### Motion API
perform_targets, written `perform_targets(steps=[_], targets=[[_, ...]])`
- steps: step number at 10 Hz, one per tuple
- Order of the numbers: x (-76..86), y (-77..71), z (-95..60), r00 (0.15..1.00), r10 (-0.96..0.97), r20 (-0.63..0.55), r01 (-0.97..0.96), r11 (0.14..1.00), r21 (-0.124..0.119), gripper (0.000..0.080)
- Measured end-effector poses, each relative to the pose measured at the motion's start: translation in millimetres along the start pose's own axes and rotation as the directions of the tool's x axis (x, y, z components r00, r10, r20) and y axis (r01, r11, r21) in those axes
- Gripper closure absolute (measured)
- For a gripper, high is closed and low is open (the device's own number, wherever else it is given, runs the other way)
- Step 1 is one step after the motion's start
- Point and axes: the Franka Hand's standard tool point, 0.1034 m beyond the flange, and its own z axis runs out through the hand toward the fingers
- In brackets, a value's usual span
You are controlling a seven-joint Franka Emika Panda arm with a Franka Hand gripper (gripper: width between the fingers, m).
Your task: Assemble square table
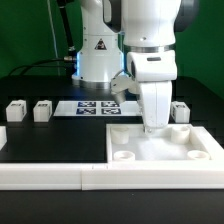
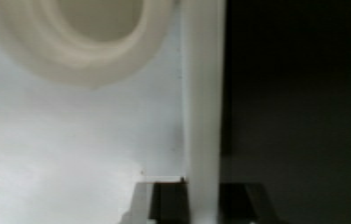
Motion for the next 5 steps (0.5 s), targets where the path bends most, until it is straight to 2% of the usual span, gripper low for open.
perform_targets(steps=[2, 3, 4, 5], targets=[[-0.4, -0.3, 0.1, 1.000, 0.001, 0.000, -0.001, 1.000, 0.000, 0.0737], [-0.8, -0.7, 0.5, 1.000, 0.002, 0.000, -0.002, 1.000, 0.001, 0.0577], [-0.9, -0.7, 0.6, 1.000, 0.002, 0.000, -0.002, 1.000, 0.001, 0.0577], [-1.1, -0.8, 0.7, 1.000, 0.002, 0.000, -0.002, 1.000, 0.001, 0.0427]])
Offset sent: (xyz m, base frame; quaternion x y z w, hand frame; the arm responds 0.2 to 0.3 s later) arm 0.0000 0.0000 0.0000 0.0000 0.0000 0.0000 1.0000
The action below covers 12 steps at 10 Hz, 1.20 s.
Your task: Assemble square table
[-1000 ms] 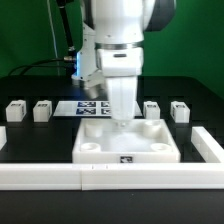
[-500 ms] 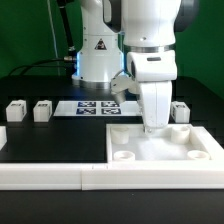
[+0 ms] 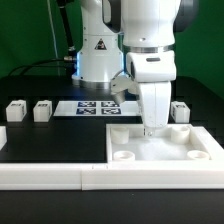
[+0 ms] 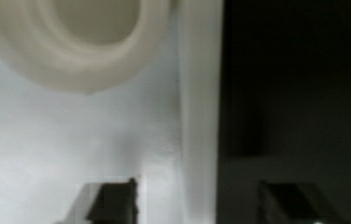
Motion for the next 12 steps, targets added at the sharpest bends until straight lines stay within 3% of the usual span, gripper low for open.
perform_targets(steps=[1, 2, 10, 12], targets=[[-0.2, 0.0, 0.1, 1.000, 0.000, 0.000, 0.000, 1.000, 0.000, 0.0275], [-0.2, 0.0, 0.1, 1.000, 0.000, 0.000, 0.000, 1.000, 0.000, 0.0189], [-0.4, 0.1, -1.4, 1.000, 0.010, 0.000, -0.010, 1.000, -0.001, 0.0151], [7.9, -3.7, -19.9, 0.998, 0.066, 0.005, -0.066, 0.998, -0.022, 0.0151]])
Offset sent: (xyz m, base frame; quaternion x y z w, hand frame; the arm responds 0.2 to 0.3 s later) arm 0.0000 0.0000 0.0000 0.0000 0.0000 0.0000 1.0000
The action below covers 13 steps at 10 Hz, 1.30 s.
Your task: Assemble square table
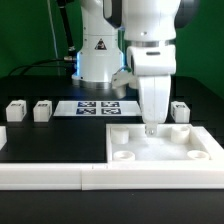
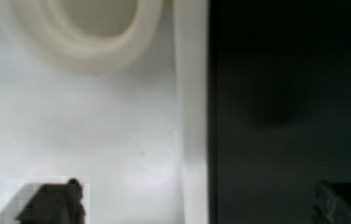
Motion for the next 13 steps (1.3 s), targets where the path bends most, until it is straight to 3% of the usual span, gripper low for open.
perform_targets(steps=[2, 4, 6, 7, 8, 11, 13], targets=[[15.5, -9.1, -18.5, 0.991, 0.133, 0.008, -0.133, 0.991, -0.010, 0.0151], [40.8, -14.9, -27.2, 0.941, 0.338, 0.001, -0.338, 0.941, -0.020, 0.0151], [65.2, -21.9, -27.7, 0.875, 0.484, -0.006, -0.484, 0.875, -0.021, 0.0151], [69.6, -21.6, -25.4, 0.845, 0.534, -0.021, -0.534, 0.845, -0.023, 0.0151], [64.0, -20.2, -20.6, 0.812, 0.583, -0.032, -0.583, 0.812, -0.019, 0.0151], [67.9, -21.7, -21.1, 0.674, 0.738, -0.036, -0.738, 0.674, -0.007, 0.0151], [83.5, -34.8, -20.1, 0.457, 0.889, -0.017, -0.889, 0.458, 0.015, 0.0151]])
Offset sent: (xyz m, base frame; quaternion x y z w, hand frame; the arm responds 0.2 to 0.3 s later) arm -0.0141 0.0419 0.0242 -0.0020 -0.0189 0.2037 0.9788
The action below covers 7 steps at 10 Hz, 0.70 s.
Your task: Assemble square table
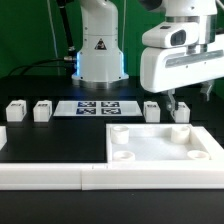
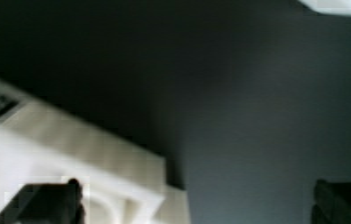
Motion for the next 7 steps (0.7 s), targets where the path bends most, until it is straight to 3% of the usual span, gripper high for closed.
perform_targets(steps=[2, 7], targets=[[-4.6, -15.0, 2.3, 0.988, 0.157, 0.014, -0.157, 0.988, 0.001, 0.0151], [-10.5, -14.2, 4.9, 0.974, 0.221, 0.055, -0.221, 0.975, -0.001, 0.0151]])
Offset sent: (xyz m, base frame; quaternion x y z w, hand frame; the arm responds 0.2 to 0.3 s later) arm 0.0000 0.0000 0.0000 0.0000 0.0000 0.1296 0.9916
